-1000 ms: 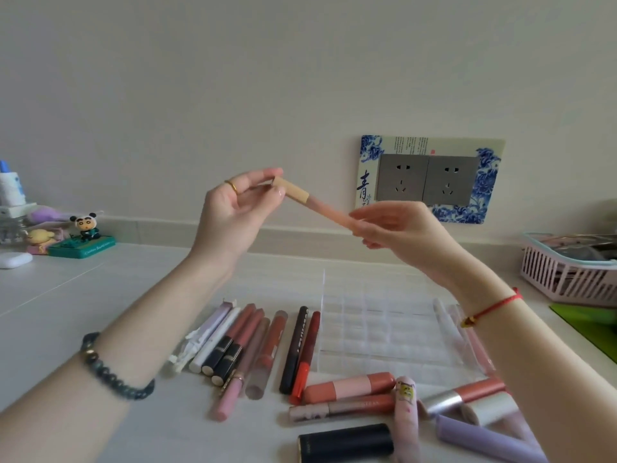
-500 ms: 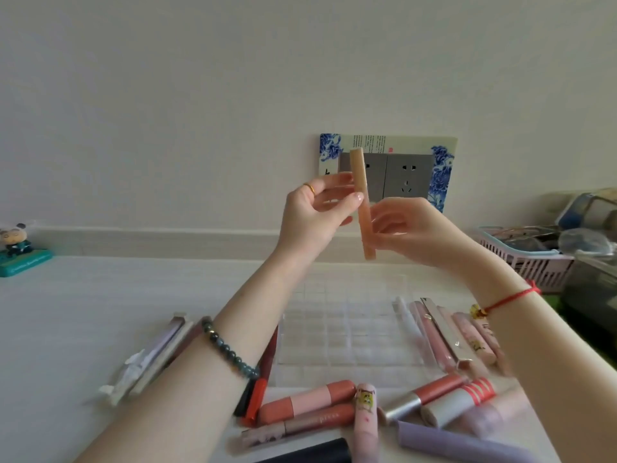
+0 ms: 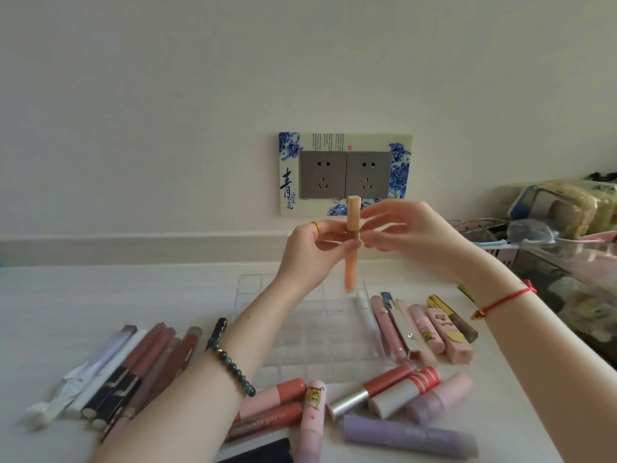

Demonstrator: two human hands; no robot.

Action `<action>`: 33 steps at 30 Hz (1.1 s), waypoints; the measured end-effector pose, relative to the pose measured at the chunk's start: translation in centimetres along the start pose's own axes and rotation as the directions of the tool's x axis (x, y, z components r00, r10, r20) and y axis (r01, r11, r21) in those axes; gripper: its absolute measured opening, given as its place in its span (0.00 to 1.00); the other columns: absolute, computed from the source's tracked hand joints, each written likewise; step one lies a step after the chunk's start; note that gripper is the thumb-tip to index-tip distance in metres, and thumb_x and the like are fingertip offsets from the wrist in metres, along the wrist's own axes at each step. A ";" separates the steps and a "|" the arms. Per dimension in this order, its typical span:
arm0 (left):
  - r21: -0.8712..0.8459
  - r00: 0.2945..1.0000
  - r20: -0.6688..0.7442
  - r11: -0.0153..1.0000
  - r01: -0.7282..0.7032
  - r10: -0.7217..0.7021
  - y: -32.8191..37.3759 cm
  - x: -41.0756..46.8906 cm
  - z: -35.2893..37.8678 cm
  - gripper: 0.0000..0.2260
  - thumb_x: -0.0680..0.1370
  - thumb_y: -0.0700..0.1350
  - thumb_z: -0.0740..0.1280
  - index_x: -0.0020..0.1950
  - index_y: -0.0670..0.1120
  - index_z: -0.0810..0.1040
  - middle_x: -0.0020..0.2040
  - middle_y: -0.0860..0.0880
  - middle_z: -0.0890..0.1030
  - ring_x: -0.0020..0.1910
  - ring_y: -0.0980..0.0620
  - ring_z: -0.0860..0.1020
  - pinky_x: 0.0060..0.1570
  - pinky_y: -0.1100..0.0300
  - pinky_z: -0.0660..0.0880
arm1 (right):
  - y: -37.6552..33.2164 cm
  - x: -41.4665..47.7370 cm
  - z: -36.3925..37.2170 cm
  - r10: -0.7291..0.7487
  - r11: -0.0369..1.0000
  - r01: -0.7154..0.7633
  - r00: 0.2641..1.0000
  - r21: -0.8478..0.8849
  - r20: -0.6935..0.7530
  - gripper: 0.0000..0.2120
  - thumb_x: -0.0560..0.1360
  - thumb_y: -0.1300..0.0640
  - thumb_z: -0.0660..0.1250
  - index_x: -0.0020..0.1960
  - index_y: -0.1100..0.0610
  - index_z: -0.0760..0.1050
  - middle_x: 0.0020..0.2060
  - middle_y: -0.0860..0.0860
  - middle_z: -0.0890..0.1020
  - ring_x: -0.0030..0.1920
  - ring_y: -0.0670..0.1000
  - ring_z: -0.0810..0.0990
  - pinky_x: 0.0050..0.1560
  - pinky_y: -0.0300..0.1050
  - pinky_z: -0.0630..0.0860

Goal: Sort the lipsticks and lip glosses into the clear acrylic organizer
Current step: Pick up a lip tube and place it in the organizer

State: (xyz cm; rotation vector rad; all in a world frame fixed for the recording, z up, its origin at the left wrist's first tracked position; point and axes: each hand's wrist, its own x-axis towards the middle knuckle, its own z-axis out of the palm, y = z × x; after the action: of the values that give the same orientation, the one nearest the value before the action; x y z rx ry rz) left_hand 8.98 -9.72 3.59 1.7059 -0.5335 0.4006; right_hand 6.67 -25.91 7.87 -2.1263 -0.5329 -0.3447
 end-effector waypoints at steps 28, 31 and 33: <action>0.018 0.992 0.085 0.996 0.087 -0.089 -0.9 -0.4 -0.2 0.07 0.68 0.40 0.74 0.41 0.51 0.81 0.38 0.53 0.84 0.39 0.57 0.83 0.45 0.68 0.78 | 0.6 0.7 1.6 -0.015 0.981 0.039 0.991 0.188 -0.131 0.11 0.69 0.63 0.71 0.48 0.51 0.78 0.40 0.51 0.82 0.41 0.50 0.83 0.41 0.44 0.82; 0.019 0.992 0.085 0.995 0.094 -0.095 -0.8 -0.5 -0.2 0.07 0.68 0.41 0.74 0.41 0.52 0.81 0.37 0.54 0.83 0.38 0.58 0.82 0.42 0.70 0.77 | 0.7 0.7 1.5 -0.006 0.981 0.028 0.994 0.194 -0.111 0.12 0.69 0.63 0.71 0.48 0.50 0.77 0.40 0.51 0.82 0.40 0.49 0.83 0.40 0.42 0.82; 0.017 0.991 0.087 0.995 0.100 -0.101 -0.8 -0.5 -0.2 0.07 0.68 0.41 0.74 0.41 0.52 0.81 0.38 0.53 0.83 0.38 0.58 0.82 0.42 0.70 0.77 | 0.7 0.7 1.4 0.000 0.981 0.020 0.995 0.195 -0.100 0.12 0.68 0.63 0.71 0.49 0.49 0.77 0.40 0.51 0.83 0.41 0.50 0.83 0.40 0.41 0.81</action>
State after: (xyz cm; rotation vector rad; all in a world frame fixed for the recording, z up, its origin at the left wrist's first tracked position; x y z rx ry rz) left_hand 9.03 -9.33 2.70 1.7606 -0.5071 0.2582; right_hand 7.65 -24.94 6.85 -1.9071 -0.4992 -0.3856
